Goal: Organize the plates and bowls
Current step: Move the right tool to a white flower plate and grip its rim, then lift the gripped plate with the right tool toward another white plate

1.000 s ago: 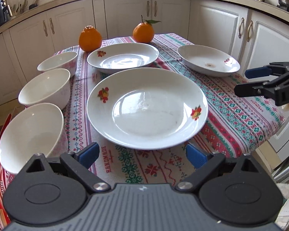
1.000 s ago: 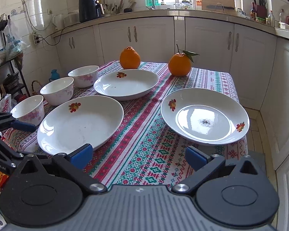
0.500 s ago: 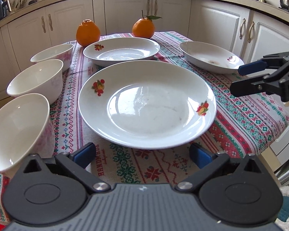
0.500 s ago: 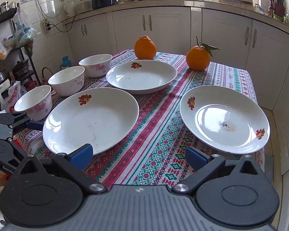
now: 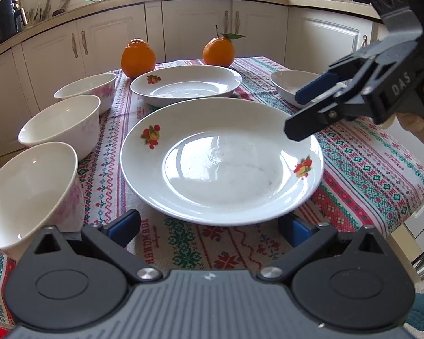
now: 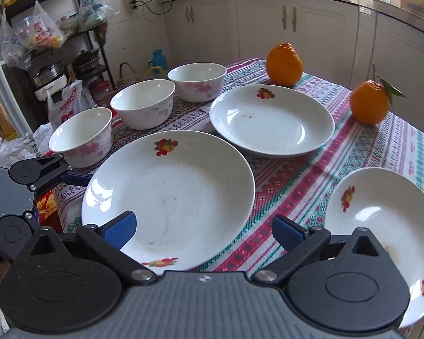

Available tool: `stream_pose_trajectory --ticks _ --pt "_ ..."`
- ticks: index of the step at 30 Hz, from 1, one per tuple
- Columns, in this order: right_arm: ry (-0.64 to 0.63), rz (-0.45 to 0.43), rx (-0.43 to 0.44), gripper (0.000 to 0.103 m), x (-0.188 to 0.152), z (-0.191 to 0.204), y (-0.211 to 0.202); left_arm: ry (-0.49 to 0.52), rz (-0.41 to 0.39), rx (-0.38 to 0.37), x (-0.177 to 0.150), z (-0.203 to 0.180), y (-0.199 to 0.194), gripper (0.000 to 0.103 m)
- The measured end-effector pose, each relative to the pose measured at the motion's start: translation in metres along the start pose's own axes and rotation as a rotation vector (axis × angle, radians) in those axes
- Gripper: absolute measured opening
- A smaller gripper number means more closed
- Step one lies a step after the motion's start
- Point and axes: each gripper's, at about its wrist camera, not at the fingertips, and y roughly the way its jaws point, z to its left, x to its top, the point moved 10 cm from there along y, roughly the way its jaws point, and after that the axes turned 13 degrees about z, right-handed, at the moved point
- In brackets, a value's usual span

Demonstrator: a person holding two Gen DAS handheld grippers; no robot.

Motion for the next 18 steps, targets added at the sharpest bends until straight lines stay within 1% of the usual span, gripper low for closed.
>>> stream_pose_trajectory --ticks 3,12,13,14,16,18 --pt "-0.036 0.027 0.021 0.103 0.013 -0.004 0.014 0.002 -0.004 -0.003 0.001 -0.001 0.0 0.102" --pt "-0.047 0.08 0.101 0.102 0.038 -0.017 0.051 0.019 -0.015 -0.004 0.003 -0.003 0.001 0.102" --pt "-0.045 0.081 0.108 0.098 0.04 -0.018 0.053 0.023 -0.016 -0.003 0.003 -0.003 0.001 0.102" --pt "-0.042 0.081 0.113 0.092 0.041 -0.019 0.055 0.027 -0.017 -0.002 0.003 -0.004 0.0 0.102" --pt "-0.034 0.089 0.126 0.087 0.043 -0.021 0.058 0.028 -0.018 -0.005 0.003 -0.005 0.0 0.102" --pt "-0.028 0.09 0.142 0.085 0.044 -0.022 0.06 0.028 -0.018 -0.009 0.003 -0.005 0.0 0.102"
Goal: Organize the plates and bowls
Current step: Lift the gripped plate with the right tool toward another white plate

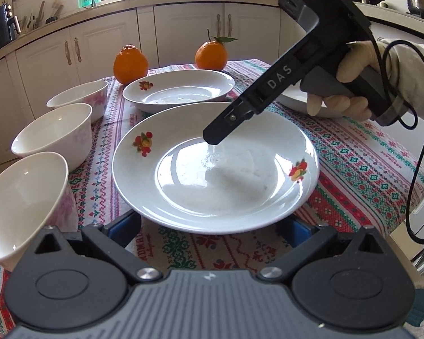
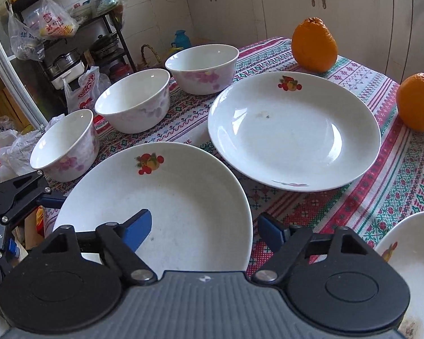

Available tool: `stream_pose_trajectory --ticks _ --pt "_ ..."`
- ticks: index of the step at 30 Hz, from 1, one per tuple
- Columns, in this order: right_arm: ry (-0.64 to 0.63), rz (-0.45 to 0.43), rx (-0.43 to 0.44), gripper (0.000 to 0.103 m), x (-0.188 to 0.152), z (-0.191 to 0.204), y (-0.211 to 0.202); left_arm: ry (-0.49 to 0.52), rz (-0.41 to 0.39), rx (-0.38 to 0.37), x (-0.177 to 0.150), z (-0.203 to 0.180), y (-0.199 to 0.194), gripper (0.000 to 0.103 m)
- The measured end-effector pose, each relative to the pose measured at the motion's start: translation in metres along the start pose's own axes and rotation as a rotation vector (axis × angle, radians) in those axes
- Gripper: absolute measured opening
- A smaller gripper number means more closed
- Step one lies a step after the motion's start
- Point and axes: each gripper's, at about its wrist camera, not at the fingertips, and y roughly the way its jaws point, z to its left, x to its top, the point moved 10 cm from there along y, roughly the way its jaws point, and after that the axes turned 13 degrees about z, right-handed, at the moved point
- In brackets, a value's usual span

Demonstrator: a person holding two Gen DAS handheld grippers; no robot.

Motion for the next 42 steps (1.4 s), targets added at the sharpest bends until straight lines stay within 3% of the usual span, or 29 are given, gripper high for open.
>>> stream_pose_trajectory --ticks 10,17,34,42 --pt "0.005 -0.006 0.071 0.078 0.007 0.001 0.003 0.012 -0.005 0.004 0.002 -0.001 -0.001 0.102" --pt "0.0 -0.001 0.076 0.078 0.007 0.002 0.003 0.033 -0.004 0.006 0.004 -0.002 -0.001 0.102" --pt "0.011 -0.021 0.04 0.079 0.002 0.006 -0.014 0.074 -0.003 -0.017 0.011 -0.004 -0.011 0.1" --pt "0.022 -0.051 0.004 0.079 -0.003 0.0 -0.036 0.102 0.001 -0.043 0.023 -0.014 -0.015 0.093"
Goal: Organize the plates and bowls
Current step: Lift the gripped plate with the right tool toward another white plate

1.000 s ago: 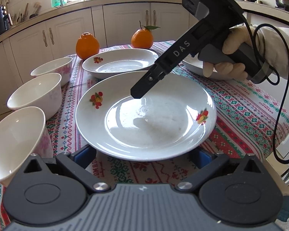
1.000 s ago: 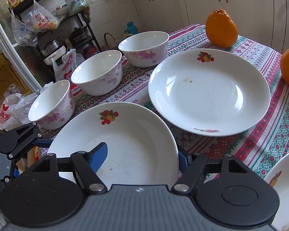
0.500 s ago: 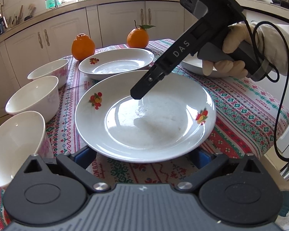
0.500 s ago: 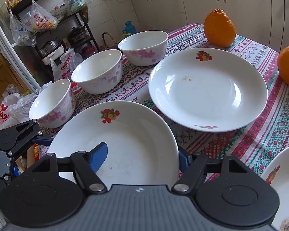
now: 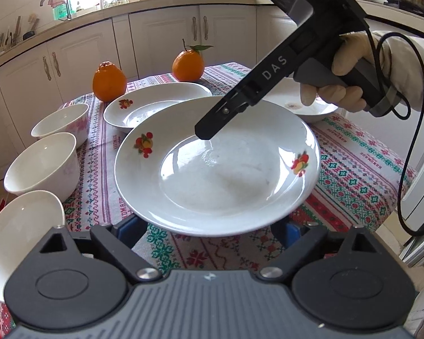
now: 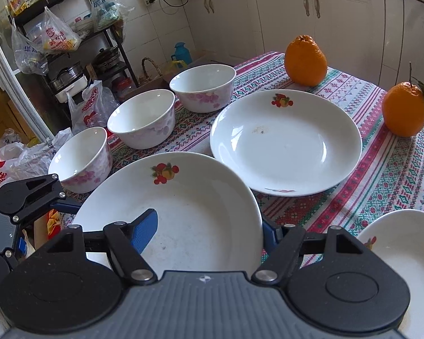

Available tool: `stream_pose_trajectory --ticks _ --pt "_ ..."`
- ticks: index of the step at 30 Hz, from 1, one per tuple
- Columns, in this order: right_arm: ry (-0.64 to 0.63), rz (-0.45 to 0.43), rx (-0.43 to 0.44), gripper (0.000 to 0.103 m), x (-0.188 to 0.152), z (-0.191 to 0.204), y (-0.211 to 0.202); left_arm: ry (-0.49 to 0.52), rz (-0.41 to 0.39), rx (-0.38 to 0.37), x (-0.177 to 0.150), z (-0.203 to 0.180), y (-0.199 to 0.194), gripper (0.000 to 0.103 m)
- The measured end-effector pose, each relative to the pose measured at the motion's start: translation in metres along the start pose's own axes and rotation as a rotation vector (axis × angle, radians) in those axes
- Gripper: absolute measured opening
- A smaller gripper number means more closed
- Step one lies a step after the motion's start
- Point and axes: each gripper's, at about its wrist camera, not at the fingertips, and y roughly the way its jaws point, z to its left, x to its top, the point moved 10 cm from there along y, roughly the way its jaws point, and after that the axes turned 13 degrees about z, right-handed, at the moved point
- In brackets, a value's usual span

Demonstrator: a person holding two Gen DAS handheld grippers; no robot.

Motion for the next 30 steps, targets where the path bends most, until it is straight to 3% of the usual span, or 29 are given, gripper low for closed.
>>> stream_pose_trajectory --ticks 14,30 --pt "0.065 -0.053 -0.084 0.079 -0.016 -0.043 -0.043 0.053 0.004 -0.089 0.048 -0.03 0.012 0.092" --pt "0.192 -0.106 -0.175 0.079 -0.053 -0.124 -0.087 0.176 -0.005 -0.146 0.118 -0.079 0.051 0.092"
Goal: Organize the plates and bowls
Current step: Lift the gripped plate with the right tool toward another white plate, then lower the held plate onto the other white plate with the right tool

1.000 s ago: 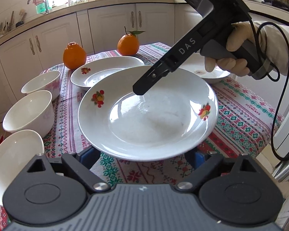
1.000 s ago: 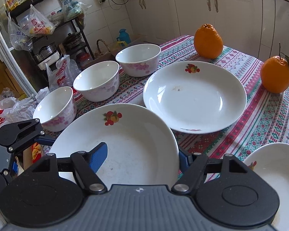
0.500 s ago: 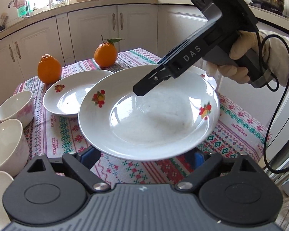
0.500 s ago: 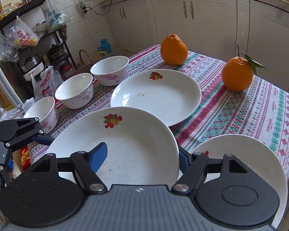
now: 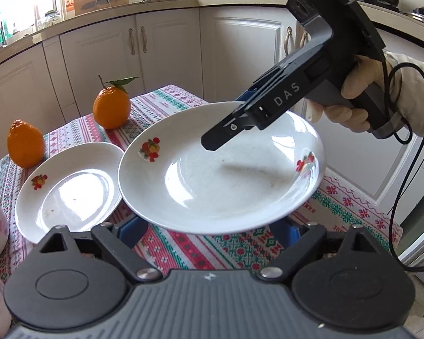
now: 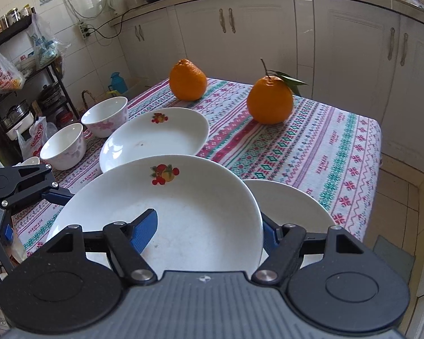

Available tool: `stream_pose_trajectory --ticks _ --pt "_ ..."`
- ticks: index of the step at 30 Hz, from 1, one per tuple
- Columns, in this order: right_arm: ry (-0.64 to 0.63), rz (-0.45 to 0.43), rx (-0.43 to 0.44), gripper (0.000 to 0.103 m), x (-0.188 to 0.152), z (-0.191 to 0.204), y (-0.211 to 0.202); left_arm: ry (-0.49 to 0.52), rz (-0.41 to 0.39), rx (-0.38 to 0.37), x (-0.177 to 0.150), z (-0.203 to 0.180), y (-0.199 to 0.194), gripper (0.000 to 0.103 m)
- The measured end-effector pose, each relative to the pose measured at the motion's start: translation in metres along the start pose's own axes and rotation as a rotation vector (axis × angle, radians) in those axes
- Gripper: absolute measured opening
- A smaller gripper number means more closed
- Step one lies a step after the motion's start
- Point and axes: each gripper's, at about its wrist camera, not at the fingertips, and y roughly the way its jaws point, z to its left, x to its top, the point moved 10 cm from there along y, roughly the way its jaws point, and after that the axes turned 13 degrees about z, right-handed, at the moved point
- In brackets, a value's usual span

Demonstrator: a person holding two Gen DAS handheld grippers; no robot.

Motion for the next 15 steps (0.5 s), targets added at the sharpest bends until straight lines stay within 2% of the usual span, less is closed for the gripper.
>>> stream_pose_trajectory --ticks 8,15 --pt "0.063 -0.018 -0.028 0.08 -0.013 -0.033 -0.009 0.055 0.016 -0.019 0.022 -0.013 0.026 0.092" --pt "0.102 -0.022 -0.03 0.08 -0.024 -0.048 -0.008 0.078 0.041 -0.038 0.027 -0.02 0.036 0.092"
